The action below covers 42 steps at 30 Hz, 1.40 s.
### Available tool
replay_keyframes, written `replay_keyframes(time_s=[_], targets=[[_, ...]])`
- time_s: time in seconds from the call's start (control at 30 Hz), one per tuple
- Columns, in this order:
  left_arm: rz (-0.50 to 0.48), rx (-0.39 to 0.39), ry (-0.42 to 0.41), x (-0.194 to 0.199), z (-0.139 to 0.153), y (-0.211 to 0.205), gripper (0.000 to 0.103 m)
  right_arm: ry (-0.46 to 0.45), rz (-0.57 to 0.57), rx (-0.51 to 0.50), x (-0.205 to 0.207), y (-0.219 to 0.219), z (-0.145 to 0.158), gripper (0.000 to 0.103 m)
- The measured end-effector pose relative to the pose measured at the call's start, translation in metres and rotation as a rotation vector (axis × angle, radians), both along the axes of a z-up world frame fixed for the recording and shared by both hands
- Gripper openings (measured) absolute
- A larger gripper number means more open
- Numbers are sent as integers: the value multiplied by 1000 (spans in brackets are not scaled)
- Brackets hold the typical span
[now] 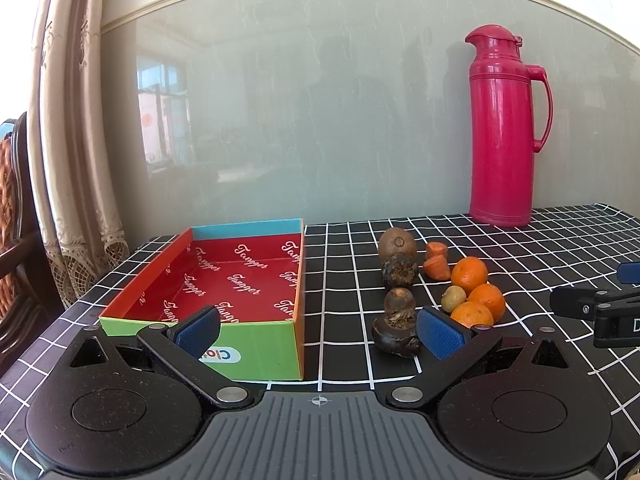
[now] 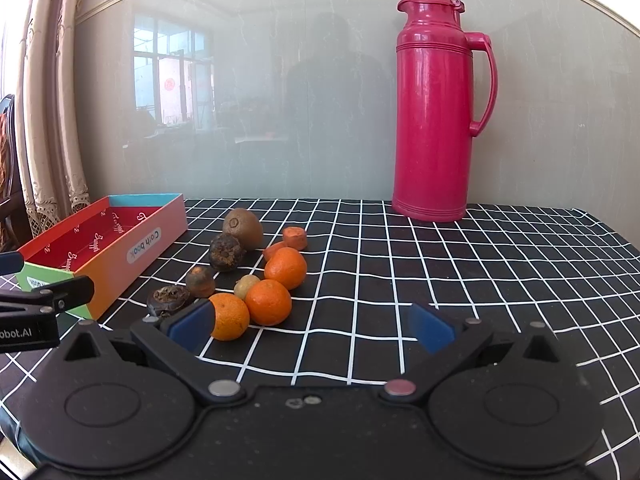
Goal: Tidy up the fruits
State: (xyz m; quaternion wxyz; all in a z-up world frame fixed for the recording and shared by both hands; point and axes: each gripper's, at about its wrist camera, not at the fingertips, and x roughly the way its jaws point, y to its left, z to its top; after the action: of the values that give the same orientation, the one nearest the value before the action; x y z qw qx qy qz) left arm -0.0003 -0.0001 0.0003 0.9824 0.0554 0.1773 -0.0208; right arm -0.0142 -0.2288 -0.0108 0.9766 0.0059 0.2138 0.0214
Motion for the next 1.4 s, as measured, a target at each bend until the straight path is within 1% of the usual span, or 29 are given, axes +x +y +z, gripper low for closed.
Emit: replay_keyframes(time_s=[0.8, 1.03, 1.1, 1.2, 1.23, 1.33, 1.4], targets=[[3, -3, 6, 0, -1, 0, 103, 2, -3, 4, 0, 0, 0, 103], [5, -39, 31, 2, -2, 1, 103, -2, -8, 3, 0, -2, 1, 103], [12, -48, 27, 2, -2, 1, 103, -4, -14, 4, 0, -4, 1, 103], [14, -85, 31, 2, 0, 3, 103, -6, -23, 7, -2, -8, 1, 103], [22, -83, 34, 2, -1, 3, 103, -6, -26, 9, -2, -9, 2, 103], [0, -92, 48, 4, -3, 0, 103, -7, -34, 19, -3, -12, 2, 103], [-15, -102, 74, 8, -6, -4, 103, -8, -40, 23, -3, -14, 2, 103]])
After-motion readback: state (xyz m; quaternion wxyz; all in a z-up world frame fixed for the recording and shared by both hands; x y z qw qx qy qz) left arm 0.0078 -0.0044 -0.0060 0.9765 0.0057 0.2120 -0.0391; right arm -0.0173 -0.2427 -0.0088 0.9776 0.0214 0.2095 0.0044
